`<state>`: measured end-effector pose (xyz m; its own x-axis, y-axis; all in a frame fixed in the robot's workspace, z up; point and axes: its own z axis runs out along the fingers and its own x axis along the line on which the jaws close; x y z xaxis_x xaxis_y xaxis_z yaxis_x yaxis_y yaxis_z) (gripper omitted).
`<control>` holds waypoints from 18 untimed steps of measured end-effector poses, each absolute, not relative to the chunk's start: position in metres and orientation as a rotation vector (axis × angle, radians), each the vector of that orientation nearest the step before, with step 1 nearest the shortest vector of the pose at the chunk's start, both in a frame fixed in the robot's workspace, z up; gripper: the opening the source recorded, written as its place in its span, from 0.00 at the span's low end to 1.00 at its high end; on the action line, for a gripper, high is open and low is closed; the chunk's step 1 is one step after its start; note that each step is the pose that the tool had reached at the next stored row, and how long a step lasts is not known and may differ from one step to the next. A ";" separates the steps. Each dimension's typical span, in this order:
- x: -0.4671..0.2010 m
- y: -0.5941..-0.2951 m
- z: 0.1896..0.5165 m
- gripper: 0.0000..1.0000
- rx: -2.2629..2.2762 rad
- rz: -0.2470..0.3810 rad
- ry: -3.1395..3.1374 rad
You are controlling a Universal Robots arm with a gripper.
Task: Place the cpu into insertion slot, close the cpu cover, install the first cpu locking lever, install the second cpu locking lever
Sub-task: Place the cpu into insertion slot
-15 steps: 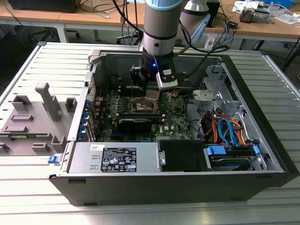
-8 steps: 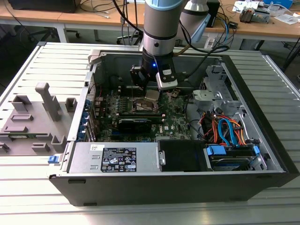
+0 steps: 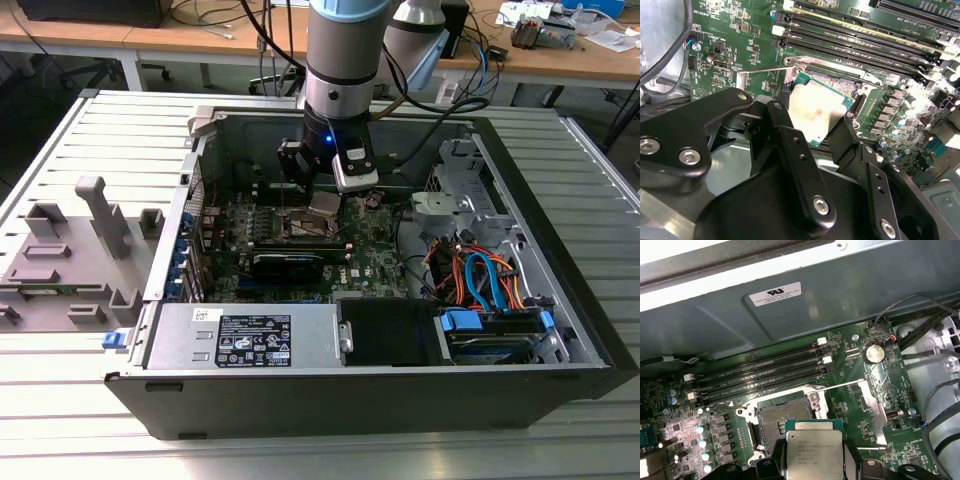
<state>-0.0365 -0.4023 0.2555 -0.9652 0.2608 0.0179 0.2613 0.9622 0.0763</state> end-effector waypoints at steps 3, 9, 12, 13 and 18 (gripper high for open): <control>-0.037 -0.402 0.256 0.55 -0.416 -0.122 -3.104; -0.037 -0.402 0.255 0.55 -0.423 -0.122 -3.103; -0.037 -0.402 0.255 0.55 -0.426 -0.122 -3.103; -0.037 -0.402 0.255 0.55 -0.427 -0.122 -3.103; -0.037 -0.402 0.255 0.55 -0.433 -0.122 -3.102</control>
